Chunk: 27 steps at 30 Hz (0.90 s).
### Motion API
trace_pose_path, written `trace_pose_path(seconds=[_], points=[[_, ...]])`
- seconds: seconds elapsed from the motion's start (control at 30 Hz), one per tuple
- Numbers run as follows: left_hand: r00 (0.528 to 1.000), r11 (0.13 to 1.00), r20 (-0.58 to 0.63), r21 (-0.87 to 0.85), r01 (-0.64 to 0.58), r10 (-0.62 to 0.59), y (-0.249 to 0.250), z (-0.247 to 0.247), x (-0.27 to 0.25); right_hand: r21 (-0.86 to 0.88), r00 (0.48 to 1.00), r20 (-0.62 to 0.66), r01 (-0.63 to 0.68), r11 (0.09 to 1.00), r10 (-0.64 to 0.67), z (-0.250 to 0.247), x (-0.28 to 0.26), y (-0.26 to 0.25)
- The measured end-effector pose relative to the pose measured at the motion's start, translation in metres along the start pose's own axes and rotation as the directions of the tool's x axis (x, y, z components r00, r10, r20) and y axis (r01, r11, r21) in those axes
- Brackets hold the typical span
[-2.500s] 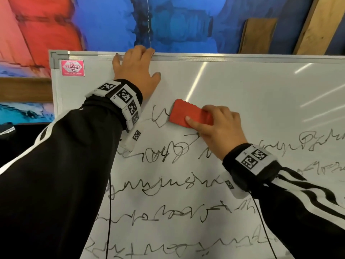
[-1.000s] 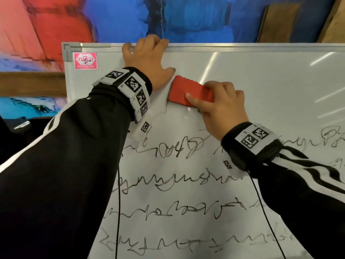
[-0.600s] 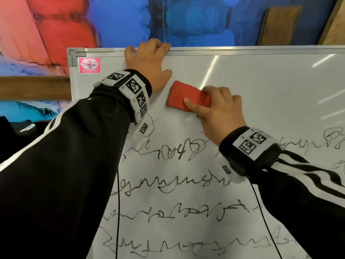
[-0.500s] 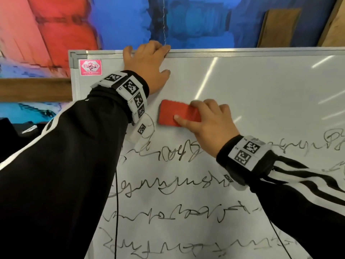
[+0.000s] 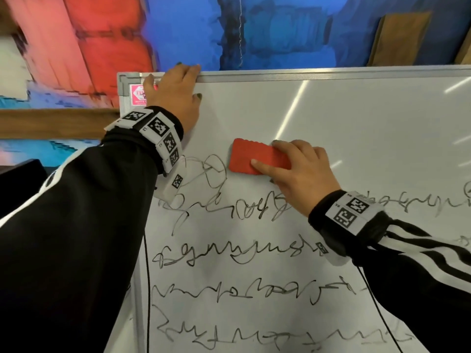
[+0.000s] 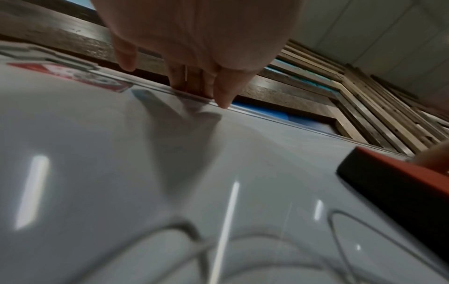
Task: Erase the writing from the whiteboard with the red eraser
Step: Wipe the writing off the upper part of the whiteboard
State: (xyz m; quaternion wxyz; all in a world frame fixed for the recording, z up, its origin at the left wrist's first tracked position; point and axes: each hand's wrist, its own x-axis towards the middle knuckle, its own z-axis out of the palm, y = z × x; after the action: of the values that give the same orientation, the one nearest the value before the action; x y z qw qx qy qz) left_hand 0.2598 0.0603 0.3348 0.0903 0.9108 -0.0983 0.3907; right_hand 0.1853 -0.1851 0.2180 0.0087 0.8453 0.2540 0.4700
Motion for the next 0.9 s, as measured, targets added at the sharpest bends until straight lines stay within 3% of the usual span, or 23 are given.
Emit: trace_pose_path(seconds=[0.17, 0.33, 0.5, 0.67, 0.8, 0.83, 0.9], points=[[0.999, 1.0, 0.039, 0.007, -0.012, 0.011, -0.002, -0.001, 0.001, -0.009, 0.994, 0.017, -0.106, 0.994, 0.106, 0.002, 0.013, -0.023], [0.997, 1.0, 0.071, 0.009, -0.016, 0.015, -0.004, -0.003, -0.001, 0.002, 0.989, 0.125, 0.086, 0.996, -0.086, 0.006, 0.0, -0.046], [0.994, 0.999, 0.102, 0.033, -0.028, 0.024, -0.008, -0.004, -0.002, -0.067, 0.987, 0.078, -0.138, 0.988, 0.143, 0.003, 0.019, -0.043], [0.993, 0.999, 0.113, 0.039, -0.028, 0.024, -0.008, -0.006, -0.003, -0.026, 0.987, 0.132, 0.091, 0.996, -0.087, 0.007, 0.005, -0.063], [0.988, 0.998, 0.152, 0.052, -0.041, 0.033, -0.008, -0.009, -0.001, -0.077, 0.991, 0.069, -0.105, 0.991, 0.111, 0.002, 0.034, -0.048], [0.985, 0.997, 0.166, 0.065, -0.049, 0.037, -0.009, -0.011, 0.001, -0.069, 0.99, 0.058, -0.121, 0.99, 0.125, 0.004, 0.037, -0.051], [0.982, 0.993, 0.181, 0.097, -0.064, 0.046, -0.013, -0.015, 0.006, -0.048, 0.997, 0.069, -0.024, 0.999, 0.028, 0.014, 0.032, -0.063]])
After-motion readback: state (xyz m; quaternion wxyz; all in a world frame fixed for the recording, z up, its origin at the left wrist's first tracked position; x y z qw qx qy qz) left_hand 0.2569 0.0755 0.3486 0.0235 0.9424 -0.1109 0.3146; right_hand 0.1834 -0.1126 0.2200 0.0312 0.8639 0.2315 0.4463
